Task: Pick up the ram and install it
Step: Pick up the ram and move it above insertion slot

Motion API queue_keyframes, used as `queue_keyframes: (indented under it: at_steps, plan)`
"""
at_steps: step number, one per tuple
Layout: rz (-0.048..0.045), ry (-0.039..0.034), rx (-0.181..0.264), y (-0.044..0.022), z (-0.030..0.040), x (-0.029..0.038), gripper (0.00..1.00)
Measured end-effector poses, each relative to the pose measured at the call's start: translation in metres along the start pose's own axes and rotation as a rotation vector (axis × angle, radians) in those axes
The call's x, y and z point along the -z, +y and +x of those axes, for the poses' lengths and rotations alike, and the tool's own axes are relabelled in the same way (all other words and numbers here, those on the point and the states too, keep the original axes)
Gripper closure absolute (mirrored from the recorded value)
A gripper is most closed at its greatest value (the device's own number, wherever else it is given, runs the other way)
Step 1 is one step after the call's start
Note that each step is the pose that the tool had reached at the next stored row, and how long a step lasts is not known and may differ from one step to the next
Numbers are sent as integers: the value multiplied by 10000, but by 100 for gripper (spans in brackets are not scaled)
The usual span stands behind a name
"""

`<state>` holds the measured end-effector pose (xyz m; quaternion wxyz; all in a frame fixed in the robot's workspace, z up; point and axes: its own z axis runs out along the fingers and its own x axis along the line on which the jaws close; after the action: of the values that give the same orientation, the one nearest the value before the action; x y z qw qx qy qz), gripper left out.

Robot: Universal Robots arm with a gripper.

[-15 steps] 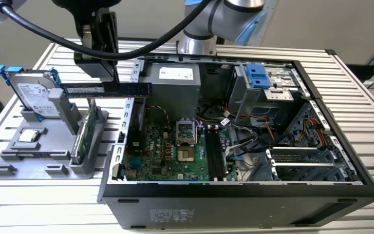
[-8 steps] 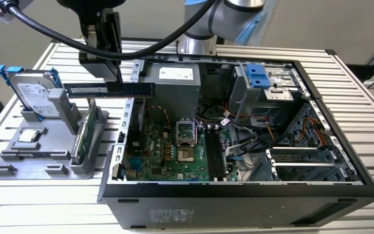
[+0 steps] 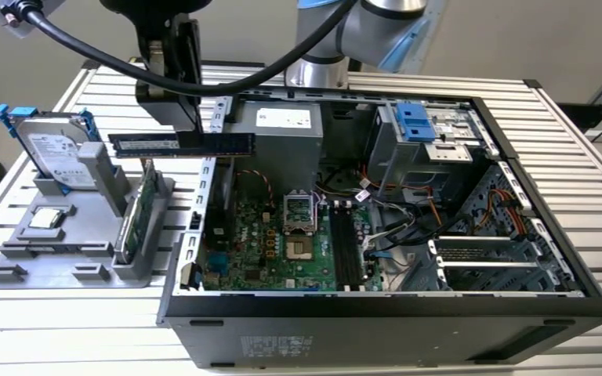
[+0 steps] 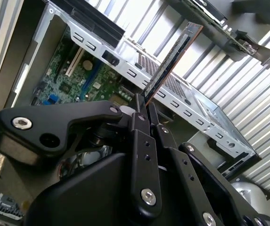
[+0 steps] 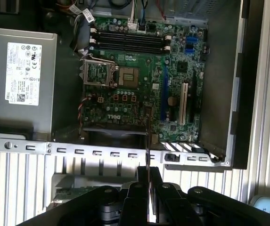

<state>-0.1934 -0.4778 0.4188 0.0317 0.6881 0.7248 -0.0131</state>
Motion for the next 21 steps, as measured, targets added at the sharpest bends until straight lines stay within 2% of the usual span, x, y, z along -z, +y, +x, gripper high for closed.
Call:
queue_keyframes:
  at_steps: [21]
  plan:
    - [0,-1,0,152,-8,-4,100]
